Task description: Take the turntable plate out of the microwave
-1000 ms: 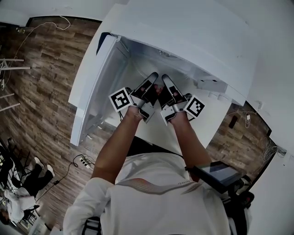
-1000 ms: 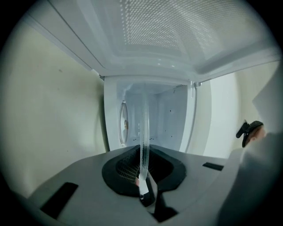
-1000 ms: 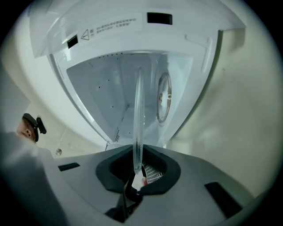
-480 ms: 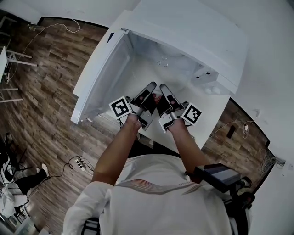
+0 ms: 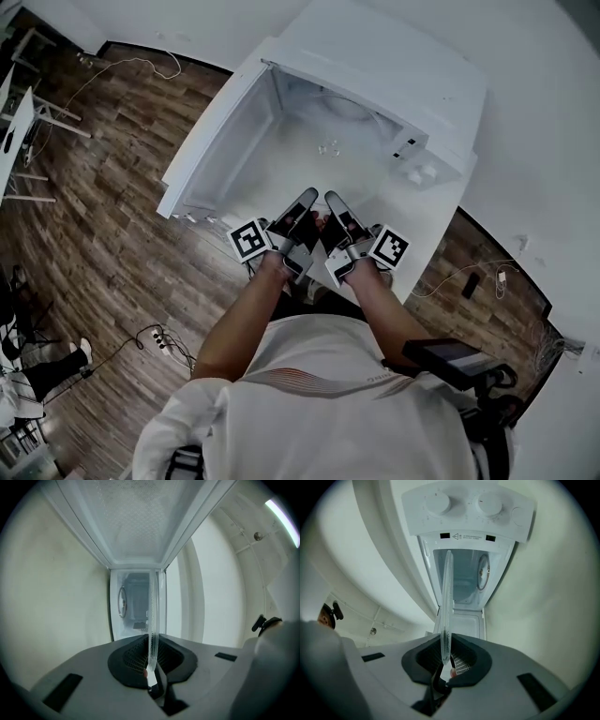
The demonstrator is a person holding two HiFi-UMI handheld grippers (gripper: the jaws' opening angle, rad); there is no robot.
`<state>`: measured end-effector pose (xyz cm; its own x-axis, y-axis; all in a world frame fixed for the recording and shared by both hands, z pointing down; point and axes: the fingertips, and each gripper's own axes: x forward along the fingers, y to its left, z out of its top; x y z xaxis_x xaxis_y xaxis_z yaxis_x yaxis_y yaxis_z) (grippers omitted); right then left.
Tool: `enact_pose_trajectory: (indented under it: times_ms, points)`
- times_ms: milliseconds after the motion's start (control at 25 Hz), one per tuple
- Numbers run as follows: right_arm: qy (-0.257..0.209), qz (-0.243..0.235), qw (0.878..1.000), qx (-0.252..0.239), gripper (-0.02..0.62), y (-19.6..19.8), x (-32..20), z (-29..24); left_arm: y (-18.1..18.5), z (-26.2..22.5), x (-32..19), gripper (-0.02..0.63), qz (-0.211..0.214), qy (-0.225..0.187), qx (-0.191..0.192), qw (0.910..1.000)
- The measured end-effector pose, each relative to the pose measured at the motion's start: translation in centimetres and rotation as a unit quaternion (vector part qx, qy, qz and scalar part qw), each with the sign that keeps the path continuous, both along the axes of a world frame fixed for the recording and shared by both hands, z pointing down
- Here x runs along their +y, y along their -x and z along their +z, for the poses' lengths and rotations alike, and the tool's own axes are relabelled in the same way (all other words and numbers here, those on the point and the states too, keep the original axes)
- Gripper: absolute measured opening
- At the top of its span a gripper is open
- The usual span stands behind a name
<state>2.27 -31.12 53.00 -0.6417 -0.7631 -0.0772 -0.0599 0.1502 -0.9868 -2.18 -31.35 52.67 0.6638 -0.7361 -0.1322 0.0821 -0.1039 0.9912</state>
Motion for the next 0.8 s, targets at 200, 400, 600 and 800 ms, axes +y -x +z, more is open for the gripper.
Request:
enact_pose_trajectory:
  times_ms: [200,400,600,800]
  points:
    - [-0.012,0.005,1.000,0.005,0.029,0.7,2.7,-1.6,0.8,-1.6,2.7,0.037,0.007,-0.009,-0.001,0.9999]
    - [-0.016,0.020,1.000,0.007,0.029,1.4,5.8,-3.1,1.6,-3.2,5.6,0.037,0.022,-0.025,-0.001,0.9994]
    - [-0.020,0.028,0.999,0.010,0.029,2.9,9.5,-4.1,3.0,-4.3,9.2,0.037,0.030,-0.026,0.008,0.9992]
    - [-0.016,0.039,0.999,0.011,0.029,3.5,13.1,-4.6,3.6,-5.0,12.7,0.037,0.041,-0.027,0.010,0.9987]
